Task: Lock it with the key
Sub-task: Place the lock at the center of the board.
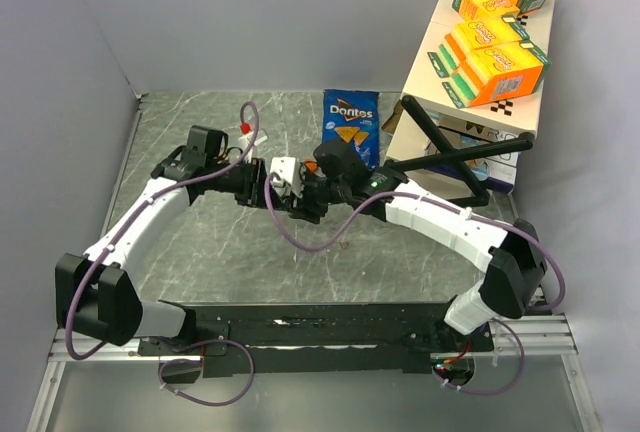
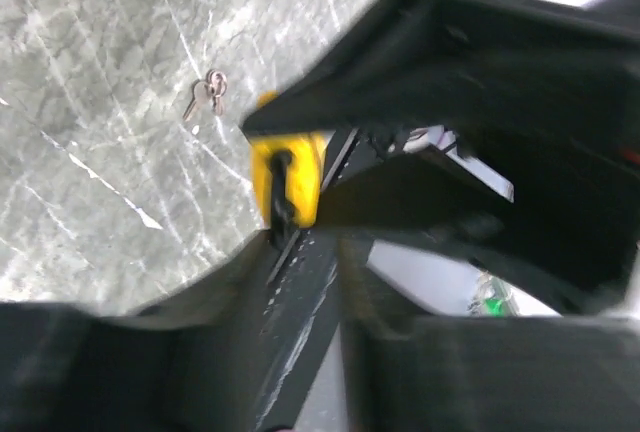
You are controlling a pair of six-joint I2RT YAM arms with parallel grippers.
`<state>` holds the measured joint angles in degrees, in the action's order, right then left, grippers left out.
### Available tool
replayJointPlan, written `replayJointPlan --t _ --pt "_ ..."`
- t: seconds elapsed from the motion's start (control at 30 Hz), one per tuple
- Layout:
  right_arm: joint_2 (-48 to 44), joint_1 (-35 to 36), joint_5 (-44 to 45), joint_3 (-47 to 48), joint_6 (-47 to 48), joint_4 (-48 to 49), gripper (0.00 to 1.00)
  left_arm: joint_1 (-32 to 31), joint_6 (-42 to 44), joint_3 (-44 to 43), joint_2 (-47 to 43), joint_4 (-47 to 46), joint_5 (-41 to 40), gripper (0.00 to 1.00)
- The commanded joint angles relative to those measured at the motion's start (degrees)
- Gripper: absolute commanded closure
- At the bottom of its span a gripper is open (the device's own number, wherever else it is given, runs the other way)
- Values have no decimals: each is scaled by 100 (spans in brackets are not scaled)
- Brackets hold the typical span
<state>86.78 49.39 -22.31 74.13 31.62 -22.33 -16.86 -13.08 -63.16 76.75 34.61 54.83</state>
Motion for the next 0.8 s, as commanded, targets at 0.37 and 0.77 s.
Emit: replayJointPlan --t 0.37,0.77 --pt "567 -325 446 -1067 -4107 536 100 1589 -705 173 -1294 -553 -1524 4" --pt "1112 18 1694 -1067 -5525 493 100 1598 -440 93 -1884 -517 -2882 4"
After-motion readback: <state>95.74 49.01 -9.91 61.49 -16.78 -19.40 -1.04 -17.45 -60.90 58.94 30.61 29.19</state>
